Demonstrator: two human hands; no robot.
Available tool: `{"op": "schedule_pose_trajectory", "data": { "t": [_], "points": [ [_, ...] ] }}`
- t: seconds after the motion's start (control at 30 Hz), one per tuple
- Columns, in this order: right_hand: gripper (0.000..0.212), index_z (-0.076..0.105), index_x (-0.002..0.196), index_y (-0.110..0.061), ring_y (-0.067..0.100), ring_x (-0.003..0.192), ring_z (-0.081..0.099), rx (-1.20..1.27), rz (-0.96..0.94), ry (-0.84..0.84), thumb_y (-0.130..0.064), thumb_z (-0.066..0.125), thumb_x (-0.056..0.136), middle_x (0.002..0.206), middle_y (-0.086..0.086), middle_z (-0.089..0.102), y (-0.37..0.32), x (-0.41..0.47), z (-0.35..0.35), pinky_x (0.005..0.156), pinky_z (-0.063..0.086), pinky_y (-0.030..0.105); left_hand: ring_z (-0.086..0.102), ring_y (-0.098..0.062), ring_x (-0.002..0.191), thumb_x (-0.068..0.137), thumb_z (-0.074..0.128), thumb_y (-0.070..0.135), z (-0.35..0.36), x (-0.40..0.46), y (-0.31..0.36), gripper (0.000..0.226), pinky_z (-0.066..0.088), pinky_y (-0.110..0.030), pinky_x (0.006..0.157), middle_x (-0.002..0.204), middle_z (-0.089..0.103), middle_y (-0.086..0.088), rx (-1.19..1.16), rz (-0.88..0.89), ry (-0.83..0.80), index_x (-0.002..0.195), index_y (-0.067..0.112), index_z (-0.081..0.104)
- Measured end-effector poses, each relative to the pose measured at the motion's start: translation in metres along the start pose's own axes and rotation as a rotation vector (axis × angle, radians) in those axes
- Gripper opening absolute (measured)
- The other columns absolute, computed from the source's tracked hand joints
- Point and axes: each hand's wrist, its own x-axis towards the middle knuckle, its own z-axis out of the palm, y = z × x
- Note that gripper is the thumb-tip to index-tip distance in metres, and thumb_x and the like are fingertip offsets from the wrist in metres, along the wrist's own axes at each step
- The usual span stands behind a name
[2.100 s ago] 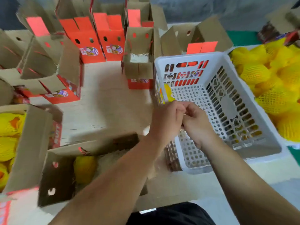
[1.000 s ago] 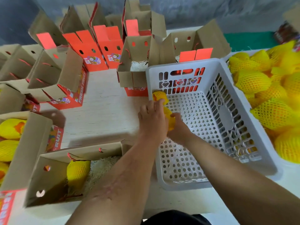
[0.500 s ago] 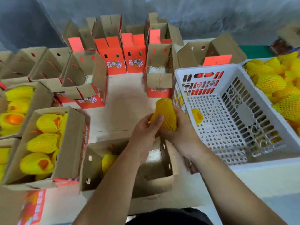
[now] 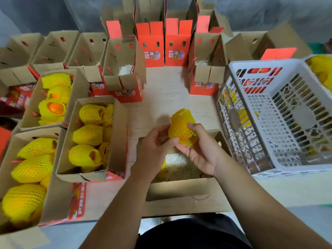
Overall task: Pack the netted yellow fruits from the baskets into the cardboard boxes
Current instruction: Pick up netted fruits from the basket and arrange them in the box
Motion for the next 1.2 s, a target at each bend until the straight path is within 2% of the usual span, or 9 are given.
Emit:
{"op": "schedule_pose_trajectory", "data": {
  "t": [0.1, 0.23, 0.37, 0.47, 0.63, 0.8, 0.93, 1.1, 1.2],
  "points": [
    [0.027, 0.063, 0.123, -0.008, 0.022, 0.099, 0.074, -0.078, -0.029, -0.033, -0.016, 0.065, 0.098, 0.114, 0.014, 0.074, 0.007, -0.003, 0.001, 0.079, 0.06, 0.027, 0.075, -0.02, 0.092, 0.083, 0.072, 0.02, -0.002, -0.001, -0.007, 0.024, 0.06, -0.047, 0.083, 0.095, 0.078, 0.002, 0.109, 0.078, 0.111, 0.106, 0.025, 0.073],
    [0.044, 0.055, 0.131, -0.012, 0.021, 0.103, 0.071, -0.028, -0.093, -0.049, -0.009, 0.07, 0.09, 0.12, 0.011, 0.07, 0.01, -0.002, 0.001, 0.09, 0.06, 0.031, 0.066, -0.001, 0.079, 0.083, 0.066, 0.025, -0.006, -0.006, -0.006, 0.023, 0.048, -0.012, 0.07, 0.086, 0.071, 0.016, 0.3, 0.236, 0.106, 0.096, 0.044, 0.066],
    [0.053, 0.054, 0.133, -0.01, 0.022, 0.109, 0.067, -0.021, -0.108, -0.036, -0.012, 0.075, 0.085, 0.12, 0.013, 0.068, 0.013, 0.002, -0.003, 0.11, 0.048, 0.04, 0.061, -0.008, 0.082, 0.086, 0.07, 0.008, -0.017, -0.01, -0.016, 0.03, 0.048, -0.019, 0.075, 0.089, 0.062, 0.012, 0.507, 0.339, -0.055, 0.102, 0.033, 0.066],
    [0.052, 0.053, 0.13, -0.013, 0.024, 0.106, 0.072, -0.414, -0.077, 0.114, -0.011, 0.081, 0.086, 0.12, 0.014, 0.069, 0.019, 0.006, -0.015, 0.095, 0.059, 0.038, 0.065, -0.004, 0.097, 0.094, 0.063, -0.001, -0.025, -0.007, -0.018, 0.028, 0.045, -0.012, 0.085, 0.103, 0.069, 0.012, 0.454, 0.262, -0.063, 0.107, 0.023, 0.07],
    [0.071, 0.047, 0.134, -0.018, 0.025, 0.106, 0.066, -1.133, 0.159, 0.166, -0.015, 0.089, 0.076, 0.119, 0.01, 0.063, 0.035, 0.027, -0.023, 0.085, 0.063, 0.043, 0.065, -0.006, 0.104, 0.1, 0.05, 0.012, -0.02, 0.006, -0.018, 0.035, 0.045, -0.01, 0.088, 0.112, 0.07, 0.01, 0.3, 0.139, 0.147, 0.098, 0.045, 0.06],
    [0.081, 0.024, 0.136, -0.004, 0.027, 0.094, 0.058, -1.491, 0.338, 0.262, -0.029, 0.082, 0.084, 0.11, 0.016, 0.055, 0.053, 0.063, -0.004, 0.085, 0.055, 0.042, 0.065, -0.001, 0.096, 0.097, 0.04, 0.003, -0.005, 0.007, -0.04, 0.05, 0.049, -0.019, 0.089, 0.098, 0.07, 0.02, 0.288, -0.006, 0.126, 0.1, 0.047, 0.064],
    [0.076, 0.015, 0.15, 0.007, 0.03, 0.111, 0.062, -1.74, 0.351, 0.137, -0.006, 0.064, 0.093, 0.106, 0.014, 0.055, 0.057, 0.074, -0.014, 0.088, 0.05, 0.036, 0.066, -0.008, 0.105, 0.099, 0.041, -0.001, 0.011, 0.006, -0.047, 0.047, 0.051, -0.031, 0.098, 0.101, 0.069, 0.017, 0.312, -0.178, 0.032, 0.101, 0.039, 0.066],
    [0.047, 0.043, 0.143, -0.002, 0.026, 0.1, 0.059, -1.712, 0.166, -0.025, -0.004, 0.054, 0.097, 0.125, 0.017, 0.061, 0.029, 0.056, -0.018, 0.09, 0.054, 0.039, 0.06, -0.005, 0.108, 0.106, 0.044, 0.02, 0.047, 0.01, -0.025, 0.027, 0.049, -0.031, 0.102, 0.112, 0.067, 0.013, 0.425, -0.164, 0.01, 0.118, 0.027, 0.067],
    [0.032, 0.059, 0.129, -0.008, 0.024, 0.1, 0.065, -1.269, -0.118, -0.065, -0.006, 0.054, 0.097, 0.11, 0.011, 0.069, -0.014, 0.023, -0.037, 0.089, 0.056, 0.038, 0.061, 0.005, 0.1, 0.108, 0.044, 0.035, 0.094, 0.019, -0.004, 0.022, 0.049, -0.022, 0.094, 0.106, 0.067, 0.018, 0.387, -0.099, 0.027, 0.115, 0.035, 0.065]
  ]
}}
